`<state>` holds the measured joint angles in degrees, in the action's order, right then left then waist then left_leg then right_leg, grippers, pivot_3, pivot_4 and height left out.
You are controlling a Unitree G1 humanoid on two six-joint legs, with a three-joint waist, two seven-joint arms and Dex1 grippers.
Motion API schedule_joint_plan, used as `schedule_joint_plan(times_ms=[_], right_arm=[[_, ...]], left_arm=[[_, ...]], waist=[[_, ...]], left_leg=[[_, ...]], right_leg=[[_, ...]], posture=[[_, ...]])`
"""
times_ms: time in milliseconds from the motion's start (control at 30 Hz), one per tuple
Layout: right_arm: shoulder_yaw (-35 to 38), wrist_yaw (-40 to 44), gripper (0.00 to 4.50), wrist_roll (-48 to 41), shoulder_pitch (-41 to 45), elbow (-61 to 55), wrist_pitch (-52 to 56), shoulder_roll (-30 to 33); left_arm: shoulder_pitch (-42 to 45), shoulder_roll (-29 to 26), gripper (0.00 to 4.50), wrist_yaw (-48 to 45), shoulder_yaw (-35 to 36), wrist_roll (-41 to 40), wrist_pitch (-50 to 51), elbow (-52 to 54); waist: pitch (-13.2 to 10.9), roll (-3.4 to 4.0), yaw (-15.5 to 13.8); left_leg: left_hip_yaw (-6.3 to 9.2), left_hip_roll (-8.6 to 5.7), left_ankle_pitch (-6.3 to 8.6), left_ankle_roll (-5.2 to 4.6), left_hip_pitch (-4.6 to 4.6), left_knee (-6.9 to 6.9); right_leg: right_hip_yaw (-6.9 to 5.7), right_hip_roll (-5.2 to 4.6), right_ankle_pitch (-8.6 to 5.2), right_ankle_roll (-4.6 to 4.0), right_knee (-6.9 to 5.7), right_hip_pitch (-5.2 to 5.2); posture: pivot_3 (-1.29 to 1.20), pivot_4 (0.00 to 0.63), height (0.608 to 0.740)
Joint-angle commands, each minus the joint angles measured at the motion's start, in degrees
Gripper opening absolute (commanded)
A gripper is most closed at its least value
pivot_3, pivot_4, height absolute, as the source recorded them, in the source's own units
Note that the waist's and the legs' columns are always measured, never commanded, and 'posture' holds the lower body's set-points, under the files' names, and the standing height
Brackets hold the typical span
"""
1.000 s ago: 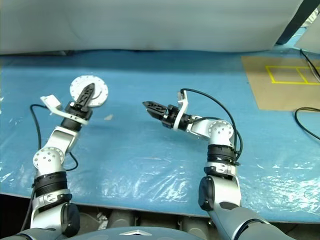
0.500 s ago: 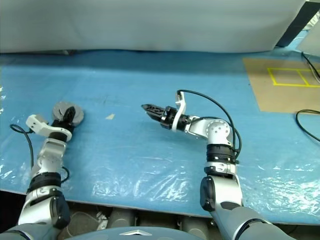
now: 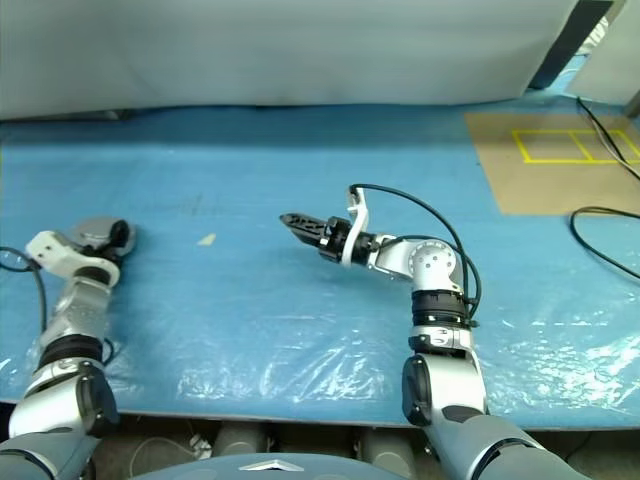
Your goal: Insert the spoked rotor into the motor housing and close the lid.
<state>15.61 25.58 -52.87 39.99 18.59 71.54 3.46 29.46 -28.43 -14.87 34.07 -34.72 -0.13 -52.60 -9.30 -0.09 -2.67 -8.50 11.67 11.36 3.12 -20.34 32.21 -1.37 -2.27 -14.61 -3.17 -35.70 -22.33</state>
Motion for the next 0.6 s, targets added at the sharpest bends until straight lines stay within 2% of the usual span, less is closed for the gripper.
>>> schedule_joint_plan(times_ms=[33,200,333,600], right_arm=[[-1.0,1.3,2.90,0.3,-0.1,-1.6,-0.9,0.2],[-2.1,1.9,2.90,1.6,-0.4,-1.3,-1.8,0.3],[-2.9,2.3,2.90,2.5,-0.6,-1.0,-2.4,0.3],[-4.4,3.0,2.90,4.5,-0.9,-0.9,-3.0,0.3]], left_arm=[[-2.9,-4.2,4.48,5.3,3.8,1.5,-3.6,-6.3],[-6.0,-7.2,4.48,6.5,5.2,1.6,-6.0,-10.9],[-7.0,-7.6,4.48,4.0,6.5,0.5,-6.1,-12.7],[-6.5,-1.7,4.48,-8.8,7.2,-4.9,4.3,-6.1]], waist=[[0.0,0.00,0.4],[0.0,0.00,1.0],[0.0,0.02,1.1],[-0.1,0.31,-0.7]], left_leg=[[0.00,0.00,0.00,0.01,0.02,-0.02],[0.00,0.03,0.05,0.08,0.17,-0.11],[0.00,0.04,0.06,0.09,0.22,-0.15],[-0.14,0.06,0.06,0.08,0.22,-0.18]], right_leg=[[0.01,0.01,0.00,0.00,0.01,0.00],[0.13,0.06,-0.03,-0.04,0.03,0.00],[0.15,0.04,-0.04,-0.06,0.04,0.00],[0.16,-0.18,-0.05,-0.08,0.04,0.01]], posture=[[0.00,0.150,0.740],[0.00,0.150,0.740],[0.00,0.150,0.740],[0.00,0.150,0.740]])
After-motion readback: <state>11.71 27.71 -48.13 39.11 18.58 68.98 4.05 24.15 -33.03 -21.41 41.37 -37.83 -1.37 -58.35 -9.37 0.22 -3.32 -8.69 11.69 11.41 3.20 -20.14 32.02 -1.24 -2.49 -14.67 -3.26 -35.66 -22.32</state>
